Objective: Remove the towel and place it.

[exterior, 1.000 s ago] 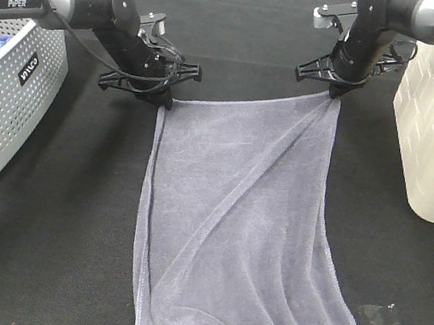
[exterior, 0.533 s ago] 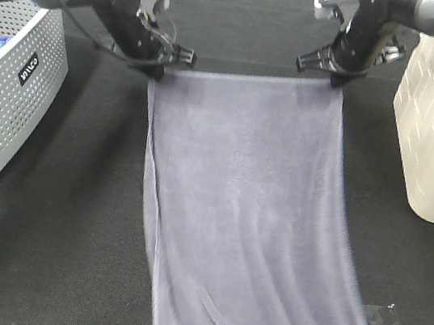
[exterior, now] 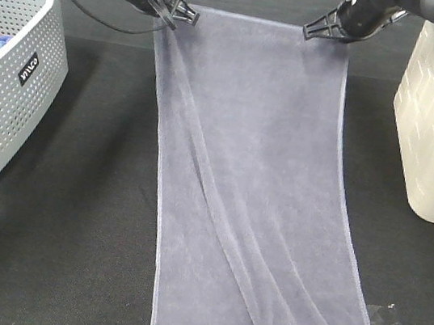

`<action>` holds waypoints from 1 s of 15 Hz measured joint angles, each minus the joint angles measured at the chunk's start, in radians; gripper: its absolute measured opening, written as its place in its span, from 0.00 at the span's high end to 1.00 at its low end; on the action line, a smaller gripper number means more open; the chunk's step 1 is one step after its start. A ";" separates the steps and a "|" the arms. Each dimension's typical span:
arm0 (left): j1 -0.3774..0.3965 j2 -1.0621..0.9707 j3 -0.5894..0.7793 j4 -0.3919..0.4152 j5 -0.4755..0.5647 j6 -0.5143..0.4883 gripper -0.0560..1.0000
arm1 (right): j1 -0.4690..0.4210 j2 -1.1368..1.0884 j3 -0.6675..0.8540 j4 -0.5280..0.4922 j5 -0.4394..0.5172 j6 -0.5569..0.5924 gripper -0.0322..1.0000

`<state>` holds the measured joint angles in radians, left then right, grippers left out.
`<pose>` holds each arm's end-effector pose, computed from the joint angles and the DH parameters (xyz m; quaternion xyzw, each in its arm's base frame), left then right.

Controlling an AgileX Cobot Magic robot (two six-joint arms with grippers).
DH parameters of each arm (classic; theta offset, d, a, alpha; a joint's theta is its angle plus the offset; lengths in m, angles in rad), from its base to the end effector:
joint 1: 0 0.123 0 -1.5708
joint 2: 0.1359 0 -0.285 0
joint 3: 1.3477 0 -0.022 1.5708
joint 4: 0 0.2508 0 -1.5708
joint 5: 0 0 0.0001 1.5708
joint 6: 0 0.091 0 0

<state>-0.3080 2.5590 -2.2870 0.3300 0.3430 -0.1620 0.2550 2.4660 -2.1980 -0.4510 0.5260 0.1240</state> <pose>0.5619 -0.1683 0.1774 0.1687 0.8452 0.0071 0.5070 0.5519 0.1232 0.1913 -0.1863 0.8748 -0.1028 0.4352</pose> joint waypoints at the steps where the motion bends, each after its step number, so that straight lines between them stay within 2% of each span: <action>1: 0.000 0.001 0.000 0.003 -0.026 0.000 0.95 | -0.005 0.000 0.000 -0.023 -0.011 0.015 0.97; 5: 0.000 -0.011 -0.008 0.003 -0.079 -0.025 0.95 | -0.025 -0.027 0.000 -0.035 -0.057 0.040 0.97; 9: 0.013 -0.003 -0.011 0.003 -0.100 -0.047 0.95 | -0.028 -0.035 -0.001 -0.047 -0.136 0.046 0.97; 14: 0.041 0.100 -0.013 -0.006 -0.215 -0.086 0.95 | -0.037 0.043 -0.001 -0.111 -0.286 0.048 0.97; 15: 0.041 0.100 -0.013 -0.006 -0.215 -0.086 0.95 | -0.037 0.043 -0.001 -0.111 -0.286 0.048 0.97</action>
<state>-0.2670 2.6590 -2.3000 0.3240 0.1280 -0.2480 0.2180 2.5090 -2.1990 -0.5620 0.2400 0.1720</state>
